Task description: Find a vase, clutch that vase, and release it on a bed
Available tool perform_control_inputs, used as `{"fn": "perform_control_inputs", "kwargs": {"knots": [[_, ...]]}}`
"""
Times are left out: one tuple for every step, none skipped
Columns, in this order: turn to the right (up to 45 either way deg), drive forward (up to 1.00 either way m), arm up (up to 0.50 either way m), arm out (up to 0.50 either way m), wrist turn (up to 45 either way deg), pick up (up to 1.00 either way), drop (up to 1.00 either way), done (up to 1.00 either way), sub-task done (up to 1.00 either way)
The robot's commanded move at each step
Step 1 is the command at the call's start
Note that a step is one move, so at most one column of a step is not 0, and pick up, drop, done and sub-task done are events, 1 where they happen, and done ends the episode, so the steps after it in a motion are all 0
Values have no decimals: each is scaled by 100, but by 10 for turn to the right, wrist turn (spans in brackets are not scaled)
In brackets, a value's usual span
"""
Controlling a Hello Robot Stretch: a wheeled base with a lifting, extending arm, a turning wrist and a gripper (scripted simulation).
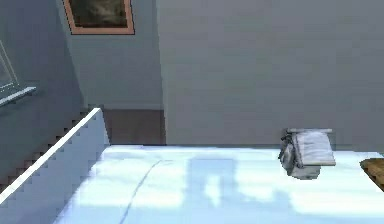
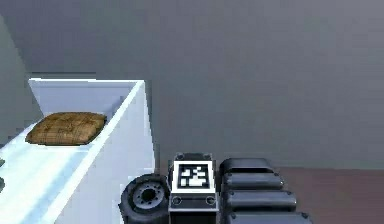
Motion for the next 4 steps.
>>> {"fn": "perform_control_inputs", "kwargs": {"knots": [[-450,0,0,0,0,0,0,0,0],[-450,0,0,0,0,0,0,0,0],[-450,0,0,0,0,0,0,0,0],[-90,0,0,0,0,0,0,0,0]]}}
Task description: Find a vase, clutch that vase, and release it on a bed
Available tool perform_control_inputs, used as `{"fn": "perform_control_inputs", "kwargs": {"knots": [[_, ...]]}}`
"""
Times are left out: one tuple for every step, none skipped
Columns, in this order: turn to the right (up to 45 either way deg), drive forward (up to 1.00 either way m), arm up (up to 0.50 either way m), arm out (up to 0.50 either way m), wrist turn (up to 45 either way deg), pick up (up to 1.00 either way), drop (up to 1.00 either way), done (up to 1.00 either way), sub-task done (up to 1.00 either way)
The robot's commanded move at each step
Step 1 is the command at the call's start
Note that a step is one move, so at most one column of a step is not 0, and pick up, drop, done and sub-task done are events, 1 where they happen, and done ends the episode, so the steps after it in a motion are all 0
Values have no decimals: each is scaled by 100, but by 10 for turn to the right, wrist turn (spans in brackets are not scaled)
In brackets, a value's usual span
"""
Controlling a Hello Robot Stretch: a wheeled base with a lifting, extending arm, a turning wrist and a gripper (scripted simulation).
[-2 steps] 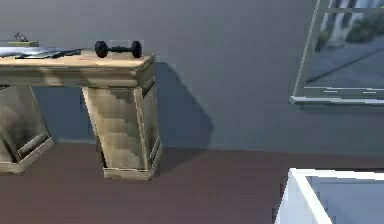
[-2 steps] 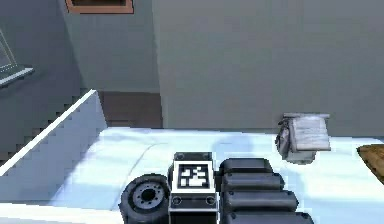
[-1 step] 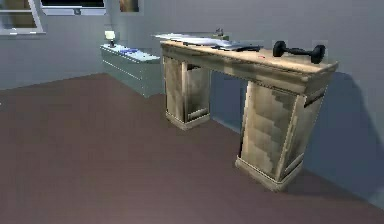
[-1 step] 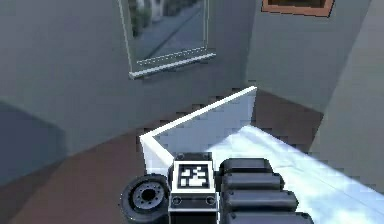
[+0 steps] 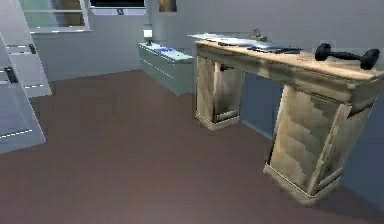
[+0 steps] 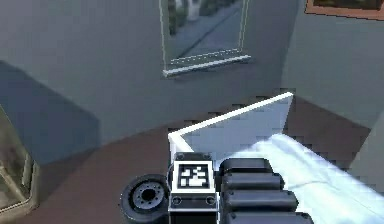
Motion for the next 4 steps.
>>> {"fn": "perform_control_inputs", "kwargs": {"knots": [[450,0,0,0,0,0,0,0,0],[450,0,0,0,0,0,0,0,0],[360,0,0,0,0,0,0,0,0],[30,0,0,0,0,0,0,0,0]]}}
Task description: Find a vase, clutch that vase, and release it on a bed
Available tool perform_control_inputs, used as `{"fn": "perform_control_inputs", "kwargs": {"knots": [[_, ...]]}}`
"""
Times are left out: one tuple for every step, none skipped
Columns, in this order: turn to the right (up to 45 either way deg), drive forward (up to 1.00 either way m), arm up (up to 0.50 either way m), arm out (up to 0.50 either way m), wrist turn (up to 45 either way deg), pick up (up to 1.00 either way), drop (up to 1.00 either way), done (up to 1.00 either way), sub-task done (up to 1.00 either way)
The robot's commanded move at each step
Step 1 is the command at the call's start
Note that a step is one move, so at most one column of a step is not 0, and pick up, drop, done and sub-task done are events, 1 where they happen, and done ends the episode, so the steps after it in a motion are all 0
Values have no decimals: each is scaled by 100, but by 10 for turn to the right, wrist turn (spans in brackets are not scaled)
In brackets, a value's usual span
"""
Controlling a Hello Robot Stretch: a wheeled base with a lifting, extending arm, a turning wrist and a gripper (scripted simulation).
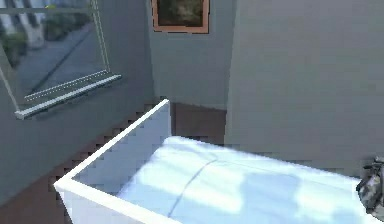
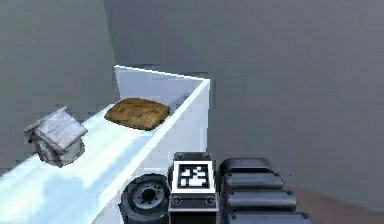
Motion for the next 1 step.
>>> {"fn": "perform_control_inputs", "kwargs": {"knots": [[-450,0,0,0,0,0,0,0,0]]}}
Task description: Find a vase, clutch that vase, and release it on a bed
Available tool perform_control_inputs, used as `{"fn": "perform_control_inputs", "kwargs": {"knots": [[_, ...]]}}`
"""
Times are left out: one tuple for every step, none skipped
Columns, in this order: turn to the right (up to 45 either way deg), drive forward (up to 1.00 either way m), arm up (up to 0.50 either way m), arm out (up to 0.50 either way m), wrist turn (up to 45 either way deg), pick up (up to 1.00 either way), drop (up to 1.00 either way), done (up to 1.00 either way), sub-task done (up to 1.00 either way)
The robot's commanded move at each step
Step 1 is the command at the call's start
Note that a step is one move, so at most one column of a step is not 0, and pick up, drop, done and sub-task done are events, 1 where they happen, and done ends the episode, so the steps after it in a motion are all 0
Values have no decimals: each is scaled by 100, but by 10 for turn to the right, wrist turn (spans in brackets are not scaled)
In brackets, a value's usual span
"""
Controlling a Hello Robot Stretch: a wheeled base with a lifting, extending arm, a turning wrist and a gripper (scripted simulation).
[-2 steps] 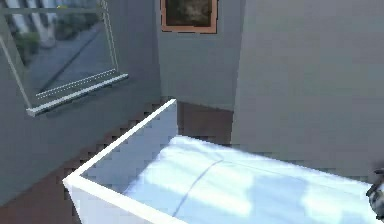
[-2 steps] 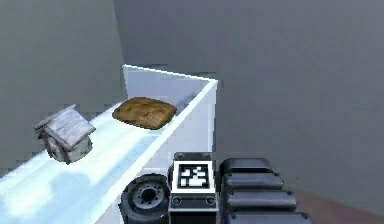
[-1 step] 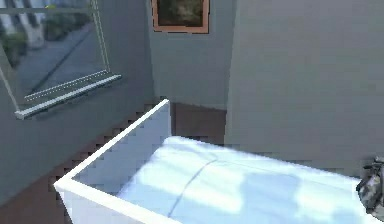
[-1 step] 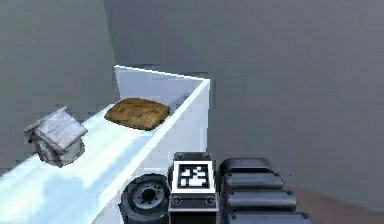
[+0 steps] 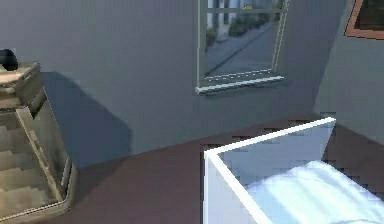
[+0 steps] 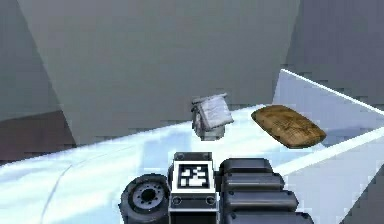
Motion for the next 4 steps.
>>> {"fn": "perform_control_inputs", "kwargs": {"knots": [[-450,0,0,0,0,0,0,0,0],[-150,0,0,0,0,0,0,0,0],[450,0,0,0,0,0,0,0,0],[60,0,0,0,0,0,0,0,0]]}}
